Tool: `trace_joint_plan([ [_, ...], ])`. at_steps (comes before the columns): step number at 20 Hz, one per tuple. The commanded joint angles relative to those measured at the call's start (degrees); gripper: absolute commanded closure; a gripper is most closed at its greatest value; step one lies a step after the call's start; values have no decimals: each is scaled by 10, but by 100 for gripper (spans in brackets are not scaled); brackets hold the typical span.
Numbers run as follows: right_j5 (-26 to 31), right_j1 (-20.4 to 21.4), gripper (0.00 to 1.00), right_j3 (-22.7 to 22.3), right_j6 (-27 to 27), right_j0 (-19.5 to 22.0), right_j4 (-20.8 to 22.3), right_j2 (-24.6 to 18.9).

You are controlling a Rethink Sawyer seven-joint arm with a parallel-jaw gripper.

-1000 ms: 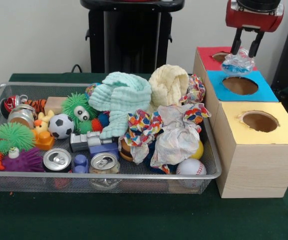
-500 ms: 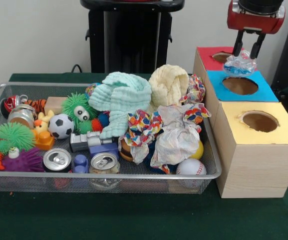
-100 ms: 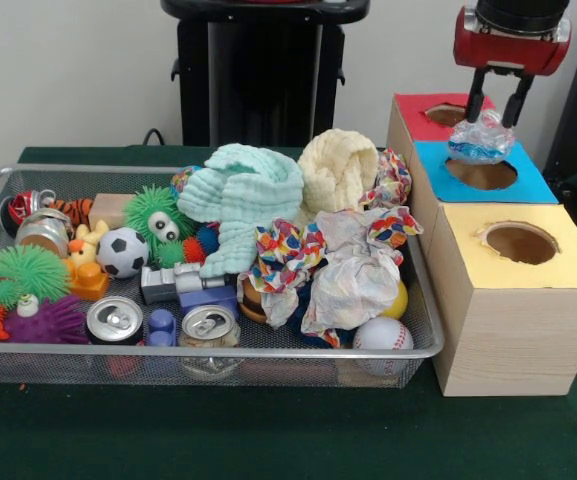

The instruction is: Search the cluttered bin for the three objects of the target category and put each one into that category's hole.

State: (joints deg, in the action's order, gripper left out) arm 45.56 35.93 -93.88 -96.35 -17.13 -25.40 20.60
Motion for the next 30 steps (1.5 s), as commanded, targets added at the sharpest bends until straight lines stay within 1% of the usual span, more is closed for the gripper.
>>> trace_joint_plan([
  [1, -18, -18, 0, 7, -132, 16, -16, -54],
  [3, -29, -17, 0, 6, -128, 18, -18, -58],
  [5, -27, -14, 0, 2, -135, 18, -21, -56],
  [11, -22, -13, 0, 2, -125, 22, -16, -56],
  [15, -6, -9, 0, 8, -115, 26, -5, -50],
  [18, 21, -4, 0, 21, -89, 35, 19, -39],
  [20, 23, -4, 0, 24, -72, 46, 31, -34],
  [24, 11, -10, 0, 29, -31, 77, 49, -39],
  [30, -19, -6, 0, 3, 26, 123, 86, -65],
])
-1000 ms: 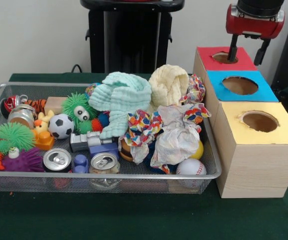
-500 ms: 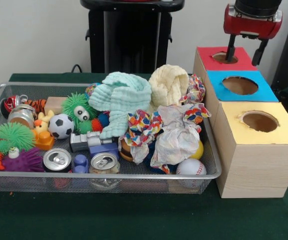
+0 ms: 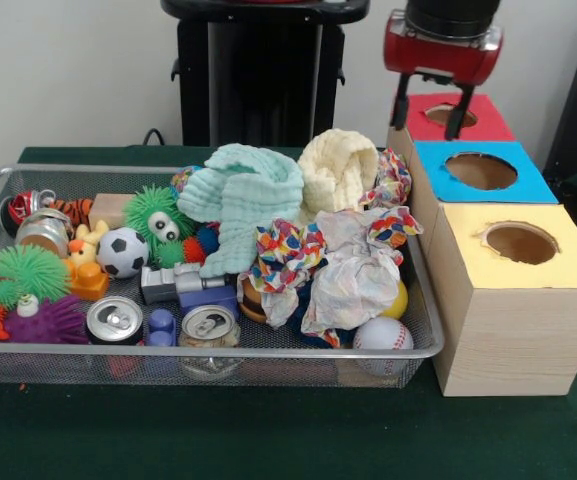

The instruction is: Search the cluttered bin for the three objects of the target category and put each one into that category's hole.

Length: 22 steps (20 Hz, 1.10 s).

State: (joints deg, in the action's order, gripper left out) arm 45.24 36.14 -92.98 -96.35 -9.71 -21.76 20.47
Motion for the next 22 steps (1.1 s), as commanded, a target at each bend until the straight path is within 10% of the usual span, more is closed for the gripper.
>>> trace_joint_plan([
  [1, -23, -9, 0, -10, 32, 55, 57, -68],
  [22, -124, -10, 0, -43, 74, 192, 206, -177],
])
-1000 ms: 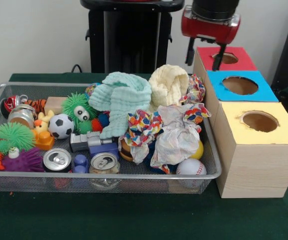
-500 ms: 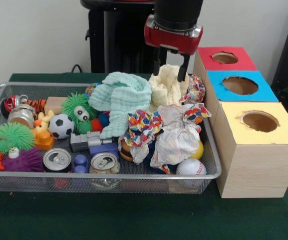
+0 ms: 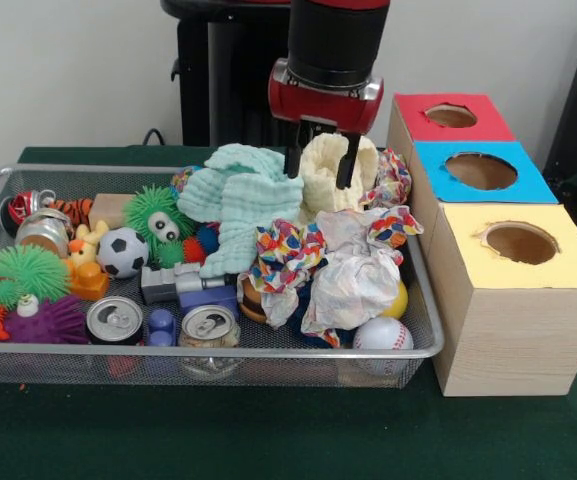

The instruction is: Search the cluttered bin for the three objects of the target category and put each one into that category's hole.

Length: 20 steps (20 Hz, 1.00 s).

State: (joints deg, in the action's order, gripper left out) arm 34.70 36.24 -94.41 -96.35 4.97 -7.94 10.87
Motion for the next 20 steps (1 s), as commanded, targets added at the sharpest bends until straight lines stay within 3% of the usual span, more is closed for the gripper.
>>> trace_joint_plan([
  [1, -19, -11, 0, -27, 79, 56, 77, -85],
  [11, -4, -33, 0, 29, 130, 149, 187, -134],
  [20, -3, -52, 0, 65, 130, 201, 272, -174],
])
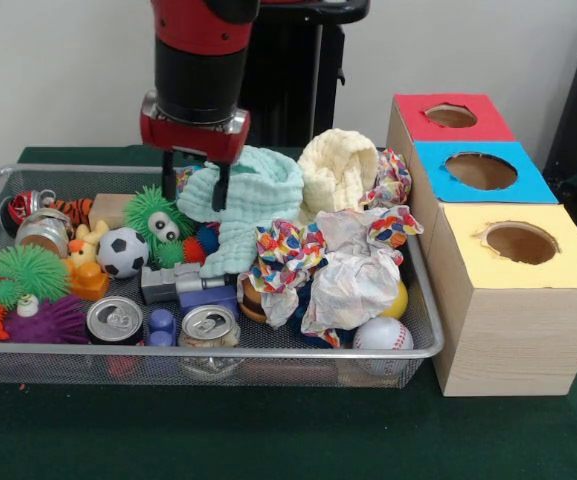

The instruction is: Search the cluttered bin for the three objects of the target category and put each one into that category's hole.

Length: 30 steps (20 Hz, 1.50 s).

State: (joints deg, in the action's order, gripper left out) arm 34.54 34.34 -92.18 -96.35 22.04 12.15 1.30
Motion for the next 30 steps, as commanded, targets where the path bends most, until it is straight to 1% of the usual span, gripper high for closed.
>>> trace_joint_plan([
  [1, -1, -35, 0, 48, 129, 37, 81, -84],
  [7, -4, -52, 0, 78, 139, 76, 131, -108],
  [15, 37, -61, 0, 129, 181, 125, 181, -152],
  [22, 66, -80, 0, 174, 227, 166, 217, -191],
  [26, 73, -91, 0, 192, 249, 184, 236, -208],
  [30, 67, -103, 0, 195, 266, 199, 257, -216],
])
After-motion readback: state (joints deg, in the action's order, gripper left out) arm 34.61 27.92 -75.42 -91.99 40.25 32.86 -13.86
